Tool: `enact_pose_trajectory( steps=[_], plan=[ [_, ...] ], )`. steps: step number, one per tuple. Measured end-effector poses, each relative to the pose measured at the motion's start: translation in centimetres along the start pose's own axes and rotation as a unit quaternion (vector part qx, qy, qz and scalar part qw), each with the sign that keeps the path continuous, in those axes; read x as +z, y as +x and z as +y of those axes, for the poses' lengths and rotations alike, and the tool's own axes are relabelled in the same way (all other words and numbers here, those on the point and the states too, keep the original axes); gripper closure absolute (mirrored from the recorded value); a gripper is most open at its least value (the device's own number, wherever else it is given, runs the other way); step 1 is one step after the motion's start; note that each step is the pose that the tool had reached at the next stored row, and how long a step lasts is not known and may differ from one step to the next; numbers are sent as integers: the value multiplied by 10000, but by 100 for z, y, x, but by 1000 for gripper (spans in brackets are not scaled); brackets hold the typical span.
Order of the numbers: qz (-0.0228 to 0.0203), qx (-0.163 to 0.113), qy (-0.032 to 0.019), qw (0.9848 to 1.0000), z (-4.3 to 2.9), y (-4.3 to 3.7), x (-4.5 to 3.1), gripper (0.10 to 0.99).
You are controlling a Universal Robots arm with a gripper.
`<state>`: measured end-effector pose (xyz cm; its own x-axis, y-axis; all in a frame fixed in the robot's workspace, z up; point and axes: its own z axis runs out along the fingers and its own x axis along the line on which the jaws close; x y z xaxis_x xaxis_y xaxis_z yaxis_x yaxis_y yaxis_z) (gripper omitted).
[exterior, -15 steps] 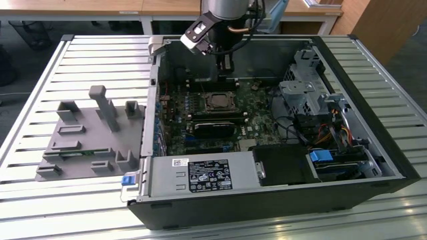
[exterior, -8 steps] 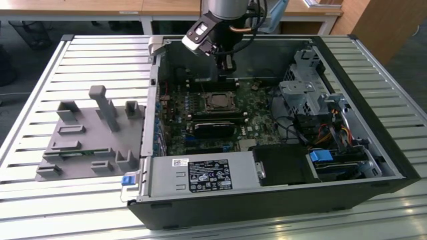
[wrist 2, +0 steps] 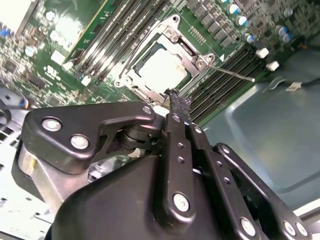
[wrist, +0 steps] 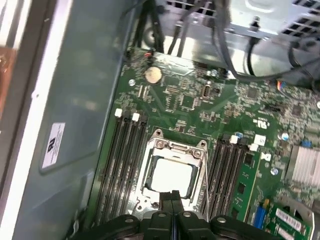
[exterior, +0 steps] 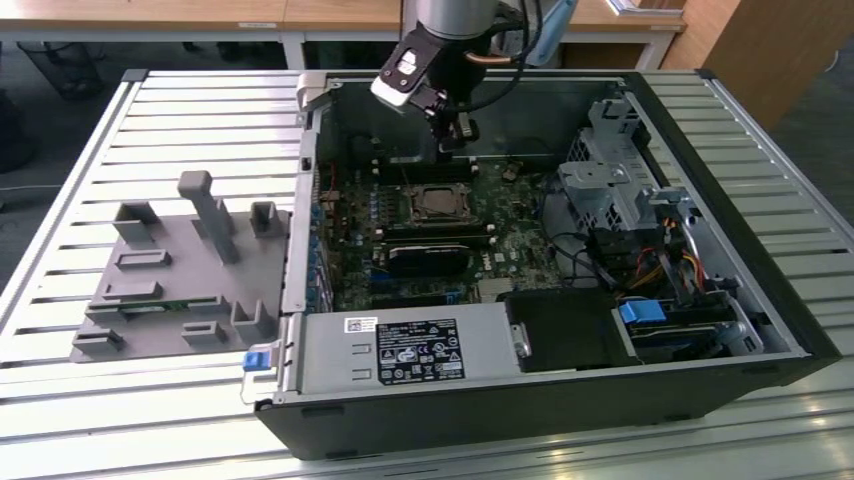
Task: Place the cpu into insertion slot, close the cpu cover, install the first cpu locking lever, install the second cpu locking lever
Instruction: 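Install the first cpu locking lever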
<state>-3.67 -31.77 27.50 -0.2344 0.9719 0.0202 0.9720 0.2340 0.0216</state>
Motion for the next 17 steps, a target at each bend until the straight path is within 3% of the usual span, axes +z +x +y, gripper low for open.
enact_pose_trajectory(
  steps=[5,11,14,17],
  plan=[
    [9,-422,9,9991,0,0,1,980],
    [19,-892,18,9960,0,0,4,980],
    [24,-1120,23,9937,0,0,5,980],
    [30,-1395,28,9902,0,0,7,980]
  ],
)
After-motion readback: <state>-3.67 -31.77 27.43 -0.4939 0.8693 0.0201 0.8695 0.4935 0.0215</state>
